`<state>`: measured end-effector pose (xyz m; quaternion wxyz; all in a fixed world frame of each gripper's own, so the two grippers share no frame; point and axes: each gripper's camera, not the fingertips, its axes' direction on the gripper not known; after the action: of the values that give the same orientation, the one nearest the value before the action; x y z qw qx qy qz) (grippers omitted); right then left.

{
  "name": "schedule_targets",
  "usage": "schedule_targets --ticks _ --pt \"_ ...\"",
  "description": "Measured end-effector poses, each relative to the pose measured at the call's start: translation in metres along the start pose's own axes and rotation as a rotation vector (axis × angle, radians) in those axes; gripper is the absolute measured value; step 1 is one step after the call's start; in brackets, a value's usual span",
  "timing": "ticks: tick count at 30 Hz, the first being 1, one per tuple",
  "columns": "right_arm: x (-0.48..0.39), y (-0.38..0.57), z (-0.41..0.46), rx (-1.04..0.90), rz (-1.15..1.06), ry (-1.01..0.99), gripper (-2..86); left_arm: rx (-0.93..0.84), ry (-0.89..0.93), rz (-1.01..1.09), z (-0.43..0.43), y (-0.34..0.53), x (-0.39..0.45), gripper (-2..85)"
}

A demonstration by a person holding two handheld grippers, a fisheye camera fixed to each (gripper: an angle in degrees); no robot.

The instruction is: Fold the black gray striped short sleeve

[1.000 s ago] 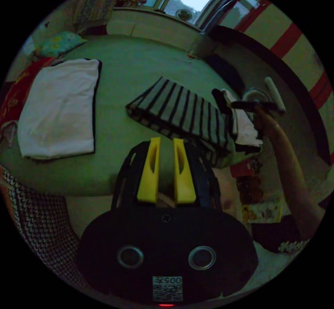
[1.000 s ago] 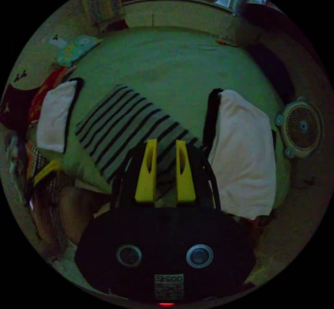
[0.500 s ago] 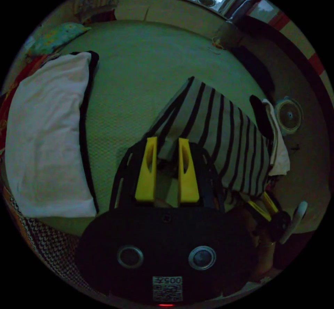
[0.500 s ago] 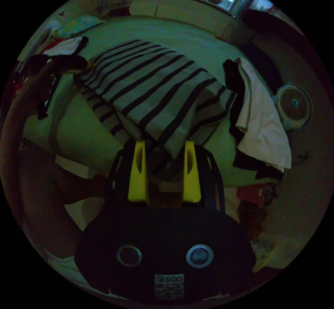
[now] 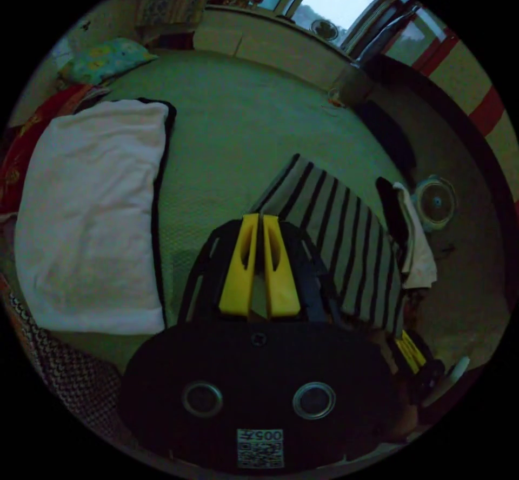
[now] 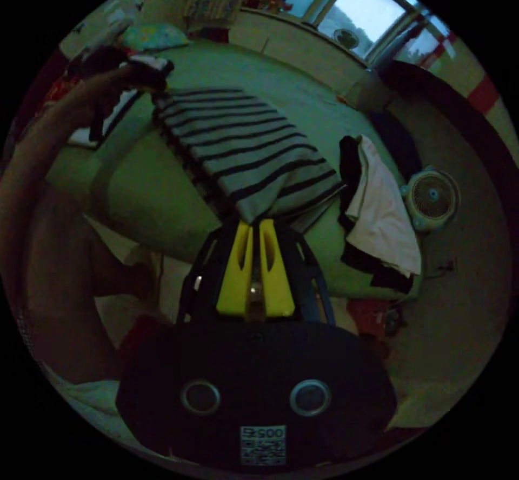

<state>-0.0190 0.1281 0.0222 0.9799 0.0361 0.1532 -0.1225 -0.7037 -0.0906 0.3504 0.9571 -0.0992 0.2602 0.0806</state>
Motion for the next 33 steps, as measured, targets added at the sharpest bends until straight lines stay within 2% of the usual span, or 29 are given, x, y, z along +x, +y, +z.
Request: schedule_targets --ticks 2,4,8,11,13,15,17,20,23,26,29,32,33 --pt "-0.001 0.006 0.017 -0.104 -0.018 0.032 -1.0 -0.064 -0.013 -0.035 0.014 -0.006 -0.003 3.6" --pt "0.004 0.013 0.021 -0.169 -0.014 0.043 0.3 -0.056 0.014 -0.065 0.017 -0.009 -0.005 4.7" --pt "0.027 0.030 0.006 -0.269 0.009 -0.160 2.6 0.066 0.063 -0.092 0.006 -0.012 -0.006 5.5" --pt "0.046 0.037 -0.019 -0.186 0.004 -0.343 2.8 0.085 -0.058 -0.080 0.004 -0.018 0.002 2.8" --pt "0.056 0.032 -0.036 -0.109 0.028 -0.359 2.0 0.092 -0.121 -0.072 0.006 -0.021 0.007 1.0" --pt "0.066 0.020 -0.051 0.024 0.069 -0.321 -0.2 0.098 -0.118 -0.058 0.010 -0.025 0.012 0.2" --pt "0.070 0.010 -0.049 0.086 0.105 -0.277 -1.0 0.059 -0.019 -0.026 0.022 -0.031 0.019 -0.4" --pt "0.079 -0.001 -0.026 0.045 0.200 -0.270 -1.3 0.037 0.029 0.043 0.038 -0.040 0.034 -0.5" --pt "0.085 0.008 -0.007 0.007 0.217 -0.287 -1.5 -0.066 -0.092 0.075 0.060 -0.049 0.047 -0.5" --pt "0.098 0.024 -0.018 0.023 0.184 -0.281 -1.4 -0.121 -0.097 0.031 0.074 -0.056 0.047 -0.4" --pt "0.122 0.037 -0.038 0.016 0.196 -0.323 -1.3 -0.037 -0.030 -0.060 0.068 -0.059 0.044 -0.5" --pt "0.148 0.048 -0.053 0.094 0.247 -0.327 -1.3 0.065 -0.014 -0.049 0.063 -0.059 0.052 -0.6" --pt "0.155 0.049 -0.048 0.066 0.257 -0.298 -1.3 0.058 -0.019 -0.038 0.066 -0.060 0.055 -0.6"
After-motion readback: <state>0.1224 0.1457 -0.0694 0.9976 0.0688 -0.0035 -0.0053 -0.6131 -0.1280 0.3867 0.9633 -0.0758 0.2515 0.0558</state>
